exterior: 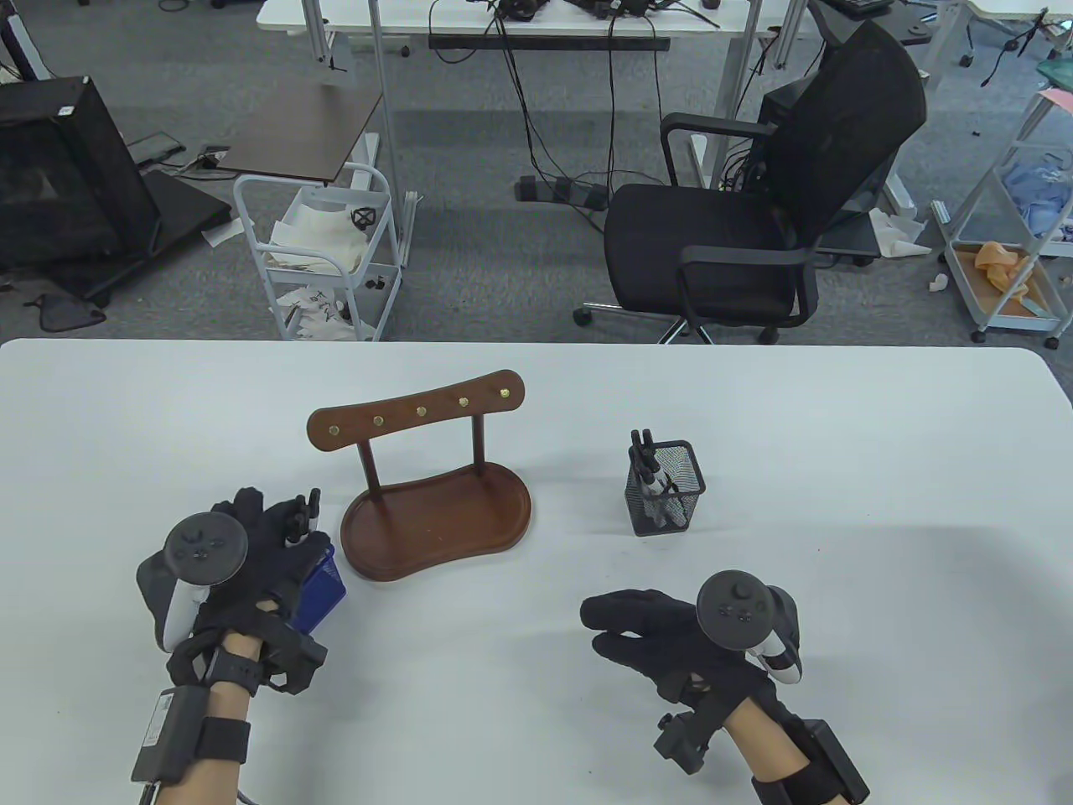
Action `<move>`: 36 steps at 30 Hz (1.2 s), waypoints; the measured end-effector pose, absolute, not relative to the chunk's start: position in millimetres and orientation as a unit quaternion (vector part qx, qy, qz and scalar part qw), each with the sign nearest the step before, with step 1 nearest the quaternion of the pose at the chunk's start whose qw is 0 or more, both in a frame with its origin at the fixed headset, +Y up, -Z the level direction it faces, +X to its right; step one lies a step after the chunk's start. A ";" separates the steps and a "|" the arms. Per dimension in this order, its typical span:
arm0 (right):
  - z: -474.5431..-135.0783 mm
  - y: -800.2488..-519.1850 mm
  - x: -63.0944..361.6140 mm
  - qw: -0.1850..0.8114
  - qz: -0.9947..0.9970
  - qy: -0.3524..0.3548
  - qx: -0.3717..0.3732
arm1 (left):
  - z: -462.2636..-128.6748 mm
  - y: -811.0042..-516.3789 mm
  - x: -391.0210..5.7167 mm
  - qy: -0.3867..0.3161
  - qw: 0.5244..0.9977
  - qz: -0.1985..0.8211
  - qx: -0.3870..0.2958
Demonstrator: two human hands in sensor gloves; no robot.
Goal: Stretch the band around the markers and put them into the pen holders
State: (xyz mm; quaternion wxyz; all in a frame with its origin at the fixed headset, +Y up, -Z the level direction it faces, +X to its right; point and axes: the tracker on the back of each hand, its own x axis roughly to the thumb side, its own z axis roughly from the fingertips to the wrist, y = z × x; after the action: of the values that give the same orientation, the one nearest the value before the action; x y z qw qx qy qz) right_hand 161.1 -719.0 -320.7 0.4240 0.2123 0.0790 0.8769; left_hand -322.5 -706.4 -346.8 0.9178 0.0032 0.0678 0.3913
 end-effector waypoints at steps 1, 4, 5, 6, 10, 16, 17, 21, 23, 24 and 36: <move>-320.6 -718.8 161.1 0.424 0.877 0.078 0.213 | -346.8 -705.8 -323.1 0.065 0.917 0.394 -0.002; -320.8 -718.6 161.1 0.424 0.877 0.077 0.214 | -344.7 -703.9 -324.4 0.055 0.917 0.396 -0.010; -320.7 -718.6 161.0 0.424 0.877 0.077 0.215 | -343.0 -702.9 -324.4 0.055 0.917 0.395 -0.010; -320.8 -718.7 161.0 0.423 0.876 0.078 0.216 | -341.0 -701.3 -323.7 0.053 0.918 0.393 -0.003; -320.7 -718.9 160.6 0.421 0.877 0.079 0.217 | -331.0 -692.4 -310.3 0.016 0.932 0.362 0.006; -319.4 -720.7 157.9 0.413 0.880 0.082 0.218 | -312.9 -680.0 -258.0 -0.077 0.945 0.318 0.009; -319.1 -721.2 157.2 0.411 0.881 0.082 0.218 | -310.9 -679.4 -248.0 -0.093 0.944 0.316 0.005; -318.0 -724.2 153.8 0.393 0.891 0.080 0.213 | -304.7 -684.7 -206.5 -0.152 0.936 0.317 -0.026; -316.9 -726.5 151.7 0.377 0.900 0.074 0.208 | -302.9 -692.2 -189.2 -0.175 0.928 0.325 -0.049; -316.5 -727.8 150.3 0.368 0.904 0.074 0.206 | -301.9 -696.6 -181.8 -0.182 0.925 0.328 -0.060; -316.8 -748.0 133.7 0.231 0.950 0.095 0.188 | -298.5 -743.4 -148.6 -0.218 0.954 0.177 -0.103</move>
State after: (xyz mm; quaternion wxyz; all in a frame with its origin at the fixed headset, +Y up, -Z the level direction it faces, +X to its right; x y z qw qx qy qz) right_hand 133.7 -748.0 -316.8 0.2313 0.1885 0.0954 0.9497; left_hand -148.6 -743.4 -298.5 0.9541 -0.1033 -0.2182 0.1773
